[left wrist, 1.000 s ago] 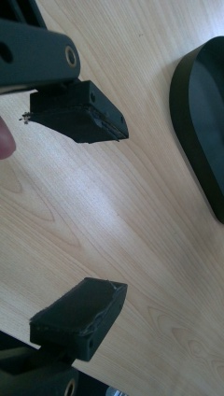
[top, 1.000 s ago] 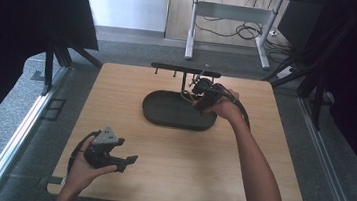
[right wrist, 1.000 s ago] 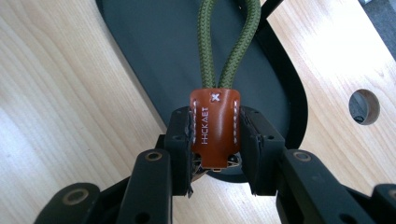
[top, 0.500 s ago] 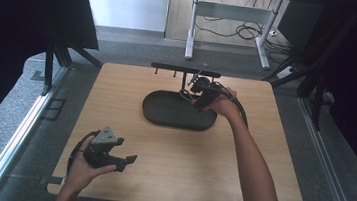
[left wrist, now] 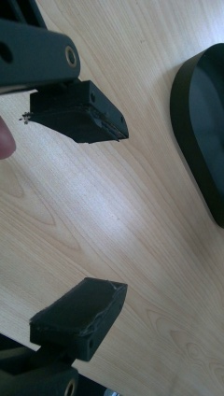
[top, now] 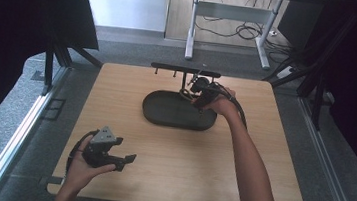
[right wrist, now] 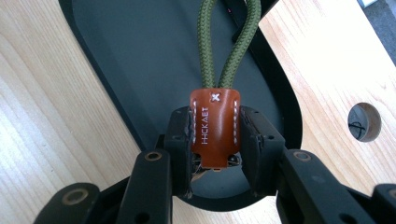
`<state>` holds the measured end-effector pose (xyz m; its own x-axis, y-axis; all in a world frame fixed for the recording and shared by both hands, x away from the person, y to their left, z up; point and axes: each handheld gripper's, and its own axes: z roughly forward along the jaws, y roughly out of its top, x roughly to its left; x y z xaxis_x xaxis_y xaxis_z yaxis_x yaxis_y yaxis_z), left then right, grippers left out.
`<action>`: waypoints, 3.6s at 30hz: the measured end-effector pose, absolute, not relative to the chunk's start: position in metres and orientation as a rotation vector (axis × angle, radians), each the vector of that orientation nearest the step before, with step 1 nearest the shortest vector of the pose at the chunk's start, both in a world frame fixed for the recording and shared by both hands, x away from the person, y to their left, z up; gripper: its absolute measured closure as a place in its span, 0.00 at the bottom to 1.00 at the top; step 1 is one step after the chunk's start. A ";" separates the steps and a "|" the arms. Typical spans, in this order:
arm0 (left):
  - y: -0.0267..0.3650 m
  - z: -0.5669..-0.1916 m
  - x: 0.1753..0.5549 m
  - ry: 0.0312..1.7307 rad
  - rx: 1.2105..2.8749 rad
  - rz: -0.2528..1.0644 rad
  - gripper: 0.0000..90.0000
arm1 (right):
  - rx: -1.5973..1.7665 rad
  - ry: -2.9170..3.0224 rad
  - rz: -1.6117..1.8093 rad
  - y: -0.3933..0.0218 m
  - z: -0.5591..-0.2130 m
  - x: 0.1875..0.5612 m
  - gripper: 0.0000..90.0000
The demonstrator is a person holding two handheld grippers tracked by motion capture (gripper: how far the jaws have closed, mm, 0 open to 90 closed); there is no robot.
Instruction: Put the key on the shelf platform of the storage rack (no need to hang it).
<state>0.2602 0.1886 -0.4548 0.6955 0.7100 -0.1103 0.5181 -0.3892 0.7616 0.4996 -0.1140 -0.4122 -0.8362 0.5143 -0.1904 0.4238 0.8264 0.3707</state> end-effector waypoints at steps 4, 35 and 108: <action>0.189 -0.453 0.259 0.936 2.073 0.310 0.25 | 0.714 2.723 0.457 -0.113 -0.415 0.500 0.73; 0.187 -0.455 0.260 0.933 2.084 0.304 0.25 | 0.719 2.744 0.442 -0.115 -0.454 0.499 0.72; 0.179 -0.456 0.259 0.927 2.108 0.310 0.25 | 0.888 2.610 0.865 -0.208 -0.450 0.371 0.52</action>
<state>0.2593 0.1794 -0.4561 0.7024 0.7064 -0.0873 0.5119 -0.4161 0.7515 0.3714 -0.2078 -0.4498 -0.7826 0.6210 -0.0442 0.4718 0.6378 0.6088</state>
